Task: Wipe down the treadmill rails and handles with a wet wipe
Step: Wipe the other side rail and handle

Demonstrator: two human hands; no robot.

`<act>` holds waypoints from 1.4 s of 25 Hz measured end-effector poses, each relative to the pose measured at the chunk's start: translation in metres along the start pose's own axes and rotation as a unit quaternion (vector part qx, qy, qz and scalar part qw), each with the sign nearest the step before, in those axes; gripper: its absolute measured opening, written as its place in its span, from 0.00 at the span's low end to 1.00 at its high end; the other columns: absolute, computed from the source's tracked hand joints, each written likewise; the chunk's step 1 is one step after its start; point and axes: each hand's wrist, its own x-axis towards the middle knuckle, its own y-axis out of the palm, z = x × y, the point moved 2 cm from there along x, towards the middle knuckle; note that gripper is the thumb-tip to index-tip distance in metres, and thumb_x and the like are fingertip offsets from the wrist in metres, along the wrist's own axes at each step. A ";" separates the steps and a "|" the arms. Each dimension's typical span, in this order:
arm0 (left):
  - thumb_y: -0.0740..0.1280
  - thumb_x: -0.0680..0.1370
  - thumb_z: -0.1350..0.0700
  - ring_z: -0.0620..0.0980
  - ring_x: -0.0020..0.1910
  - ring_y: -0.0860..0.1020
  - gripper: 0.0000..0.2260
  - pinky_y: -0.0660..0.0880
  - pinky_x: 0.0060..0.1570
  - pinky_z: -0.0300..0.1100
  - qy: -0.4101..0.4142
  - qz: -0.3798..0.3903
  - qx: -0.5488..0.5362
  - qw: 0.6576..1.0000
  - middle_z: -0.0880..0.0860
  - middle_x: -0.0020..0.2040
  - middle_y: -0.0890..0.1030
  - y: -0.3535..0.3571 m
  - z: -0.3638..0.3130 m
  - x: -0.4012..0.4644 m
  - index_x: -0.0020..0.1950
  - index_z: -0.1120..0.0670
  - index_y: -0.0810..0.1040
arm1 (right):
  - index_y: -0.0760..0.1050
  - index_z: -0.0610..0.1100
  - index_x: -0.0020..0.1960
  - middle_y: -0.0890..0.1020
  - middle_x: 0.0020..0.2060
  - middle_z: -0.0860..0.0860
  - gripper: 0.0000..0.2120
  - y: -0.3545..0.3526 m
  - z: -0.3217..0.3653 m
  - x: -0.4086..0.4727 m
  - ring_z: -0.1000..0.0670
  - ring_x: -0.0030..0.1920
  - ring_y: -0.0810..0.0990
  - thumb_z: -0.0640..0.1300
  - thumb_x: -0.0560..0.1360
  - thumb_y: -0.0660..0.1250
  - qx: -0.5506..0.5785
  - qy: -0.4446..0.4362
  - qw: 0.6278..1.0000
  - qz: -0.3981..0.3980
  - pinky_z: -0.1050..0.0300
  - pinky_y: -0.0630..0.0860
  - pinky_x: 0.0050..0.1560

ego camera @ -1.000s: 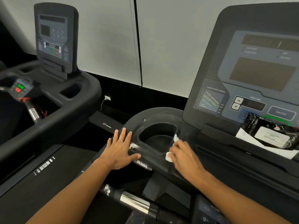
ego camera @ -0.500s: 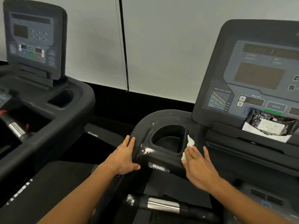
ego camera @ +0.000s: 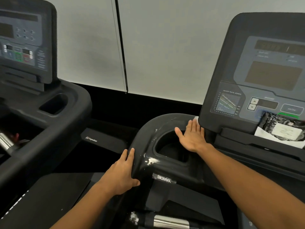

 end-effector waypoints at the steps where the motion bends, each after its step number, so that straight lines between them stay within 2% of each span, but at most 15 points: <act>1: 0.75 0.70 0.41 0.59 0.74 0.65 0.55 0.69 0.69 0.50 -0.001 0.003 0.001 1.000 0.51 0.81 0.42 0.000 0.000 0.001 0.79 0.44 0.35 | 0.34 0.38 0.79 0.34 0.78 0.40 0.45 0.000 0.010 0.011 0.42 0.78 0.32 0.71 0.78 0.38 -0.004 -0.020 1.000 -0.004 0.43 0.33 0.77; 4: 0.75 0.70 0.41 0.59 0.75 0.62 0.55 0.65 0.71 0.51 -0.011 0.013 0.004 1.000 0.49 0.81 0.41 -0.002 0.000 0.002 0.79 0.43 0.34 | 0.35 0.38 0.79 0.34 0.78 0.40 0.45 0.010 0.058 0.027 0.41 0.78 0.31 0.71 0.77 0.37 -0.041 -0.143 0.989 0.004 0.43 0.32 0.77; 8: 0.76 0.70 0.41 0.57 0.77 0.59 0.56 0.62 0.73 0.51 -0.014 0.017 0.003 1.000 0.49 0.81 0.39 -0.006 -0.003 0.000 0.79 0.43 0.34 | 0.37 0.41 0.80 0.37 0.80 0.45 0.46 0.038 0.114 0.006 0.46 0.78 0.32 0.74 0.75 0.34 -0.075 -0.339 0.938 0.026 0.46 0.33 0.77; 10: 0.76 0.70 0.42 0.57 0.77 0.58 0.56 0.61 0.73 0.51 -0.014 0.018 -0.003 1.000 0.49 0.81 0.39 -0.007 -0.003 -0.002 0.79 0.43 0.34 | 0.39 0.44 0.81 0.40 0.80 0.48 0.44 0.040 0.115 0.006 0.49 0.79 0.35 0.73 0.76 0.33 -0.077 -0.367 0.927 0.017 0.47 0.34 0.78; 12: 0.76 0.69 0.42 0.59 0.77 0.58 0.56 0.62 0.73 0.52 -0.019 0.020 -0.015 0.999 0.48 0.81 0.39 -0.008 -0.003 -0.002 0.79 0.42 0.34 | 0.46 0.45 0.80 0.49 0.81 0.48 0.40 0.026 0.094 0.022 0.47 0.80 0.45 0.70 0.77 0.38 -0.065 -0.323 0.942 -0.060 0.45 0.40 0.78; 14: 0.77 0.70 0.43 0.59 0.76 0.60 0.56 0.64 0.73 0.53 -0.020 0.019 -0.024 0.999 0.48 0.81 0.40 -0.008 -0.003 -0.004 0.79 0.42 0.35 | 0.50 0.43 0.79 0.54 0.79 0.46 0.39 0.010 0.049 0.044 0.44 0.79 0.51 0.68 0.77 0.44 -0.066 -0.206 0.967 -0.133 0.43 0.45 0.76; 15: 0.77 0.70 0.44 0.59 0.76 0.60 0.56 0.64 0.73 0.53 -0.018 0.018 -0.026 0.999 0.48 0.81 0.40 -0.008 -0.004 -0.004 0.79 0.42 0.35 | 0.47 0.41 0.79 0.50 0.79 0.44 0.41 0.002 0.021 0.053 0.43 0.79 0.49 0.68 0.78 0.45 -0.062 -0.131 0.982 -0.119 0.42 0.44 0.77; 17: 0.77 0.70 0.44 0.59 0.76 0.60 0.56 0.65 0.72 0.53 -0.014 0.022 -0.023 0.999 0.49 0.81 0.40 -0.008 -0.005 -0.004 0.79 0.43 0.35 | 0.39 0.39 0.80 0.38 0.80 0.44 0.46 -0.007 -0.014 0.055 0.43 0.80 0.40 0.71 0.77 0.43 -0.001 0.008 1.000 -0.027 0.41 0.42 0.78; 18: 0.77 0.70 0.45 0.58 0.76 0.61 0.56 0.65 0.72 0.53 -0.009 0.024 -0.021 0.999 0.49 0.81 0.40 -0.009 -0.005 -0.004 0.79 0.43 0.35 | 0.37 0.38 0.80 0.36 0.80 0.44 0.47 -0.006 -0.013 0.052 0.43 0.80 0.38 0.72 0.76 0.41 0.006 0.038 0.999 -0.015 0.40 0.42 0.78; 19: 0.77 0.70 0.45 0.58 0.76 0.61 0.56 0.65 0.71 0.52 -0.003 0.028 -0.017 0.999 0.50 0.81 0.39 -0.010 -0.005 -0.004 0.79 0.44 0.34 | 0.38 0.37 0.80 0.37 0.80 0.42 0.48 -0.003 0.000 0.046 0.42 0.79 0.37 0.73 0.75 0.39 -0.013 0.030 0.999 -0.034 0.40 0.42 0.78; 21: 0.77 0.70 0.45 0.58 0.77 0.59 0.57 0.63 0.72 0.52 0.004 0.043 -0.013 0.999 0.50 0.81 0.39 -0.014 -0.004 -0.004 0.79 0.45 0.34 | 0.42 0.35 0.80 0.43 0.80 0.38 0.49 0.014 0.048 0.023 0.39 0.79 0.38 0.72 0.75 0.35 -0.047 -0.047 0.997 -0.043 0.40 0.39 0.78; 24: 0.77 0.70 0.46 0.58 0.78 0.55 0.57 0.62 0.74 0.52 0.014 0.060 -0.005 0.998 0.51 0.81 0.38 -0.019 -0.003 -0.005 0.79 0.47 0.34 | 0.40 0.35 0.79 0.42 0.79 0.37 0.50 0.053 0.110 -0.041 0.41 0.79 0.37 0.73 0.73 0.32 -0.059 -0.143 0.988 -0.028 0.42 0.35 0.78; 30: 0.78 0.70 0.48 0.57 0.79 0.51 0.56 0.61 0.74 0.52 0.025 0.077 -0.007 0.997 0.52 0.80 0.37 -0.023 -0.004 -0.005 0.80 0.48 0.36 | 0.38 0.39 0.80 0.45 0.81 0.42 0.48 0.064 0.122 -0.121 0.47 0.80 0.39 0.73 0.73 0.29 -0.009 -0.236 0.972 -0.004 0.47 0.30 0.76; 32: 0.78 0.69 0.48 0.57 0.79 0.52 0.57 0.62 0.74 0.51 0.024 0.076 -0.008 0.997 0.52 0.81 0.37 -0.023 -0.003 -0.005 0.79 0.48 0.34 | 0.37 0.40 0.80 0.45 0.81 0.44 0.46 0.068 0.117 -0.121 0.49 0.80 0.39 0.73 0.74 0.30 0.000 -0.232 0.973 -0.008 0.49 0.28 0.75; 35: 0.78 0.69 0.46 0.56 0.79 0.52 0.58 0.61 0.74 0.51 0.023 0.073 -0.010 0.997 0.51 0.81 0.37 -0.023 -0.002 -0.006 0.79 0.47 0.34 | 0.37 0.37 0.79 0.46 0.80 0.41 0.42 0.047 0.119 -0.080 0.47 0.80 0.40 0.67 0.79 0.36 0.049 -0.146 0.988 -0.015 0.46 0.31 0.77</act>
